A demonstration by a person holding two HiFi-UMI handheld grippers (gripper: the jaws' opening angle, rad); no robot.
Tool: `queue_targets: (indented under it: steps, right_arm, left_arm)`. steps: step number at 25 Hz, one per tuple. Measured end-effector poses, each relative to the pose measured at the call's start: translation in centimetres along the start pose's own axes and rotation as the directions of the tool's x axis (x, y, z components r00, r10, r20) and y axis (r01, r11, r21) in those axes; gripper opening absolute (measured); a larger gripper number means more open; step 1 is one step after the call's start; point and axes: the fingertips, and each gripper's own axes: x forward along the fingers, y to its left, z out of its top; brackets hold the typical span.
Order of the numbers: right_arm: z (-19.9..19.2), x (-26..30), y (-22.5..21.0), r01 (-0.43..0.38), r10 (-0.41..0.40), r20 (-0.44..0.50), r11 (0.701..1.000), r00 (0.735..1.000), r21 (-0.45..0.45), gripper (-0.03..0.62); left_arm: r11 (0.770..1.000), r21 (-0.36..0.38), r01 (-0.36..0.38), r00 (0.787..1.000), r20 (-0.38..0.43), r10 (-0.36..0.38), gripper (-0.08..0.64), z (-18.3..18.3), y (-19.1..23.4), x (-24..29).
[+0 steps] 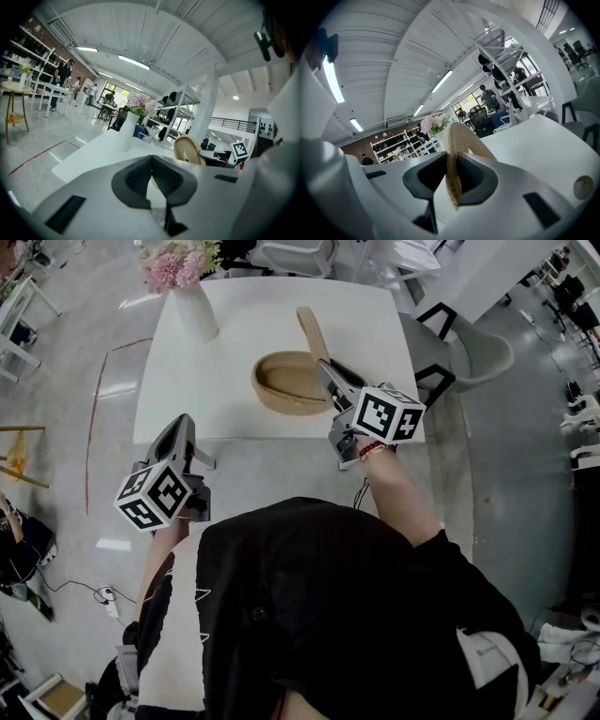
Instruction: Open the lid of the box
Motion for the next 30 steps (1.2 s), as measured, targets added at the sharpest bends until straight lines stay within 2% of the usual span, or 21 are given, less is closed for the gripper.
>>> queue_targets:
  steps: [8,16,24,30]
  right_arm:
    - [1.1,-1.1,-1.0,-0.011,0.001,0.081,0.992,0.997,0.124,0.071]
    - [1.8,-2.0,-1.7,-0.005,-0.016,0.121,0.985,0.993,0.171,0.071]
    - [2.5,-3.0,-2.6,-0.011,-0.038,0.179,0.964,0.983,0.266,0.071]
    - [3.1,-4.2,-2.9,-0.002,-0.061,0.212,0.959,0.975,0.284,0.071]
  left_arm:
    - [1.0,0.001,0.011,1.0,-0.003,-0.011,0.011,0.0,-0.2,0.3]
    - [1.0,0.005,0.02,1.0,-0.007,-0.02,0.011,0.1,-0.5,0.6]
    - [1.0,0.001,0.027,1.0,-0.008,-0.027,0.011,0.1,-0.4,0.5]
    - [0.999,0.003,0.047,0.999,-0.014,-0.047,0.011,0.0,-0.6,0.5]
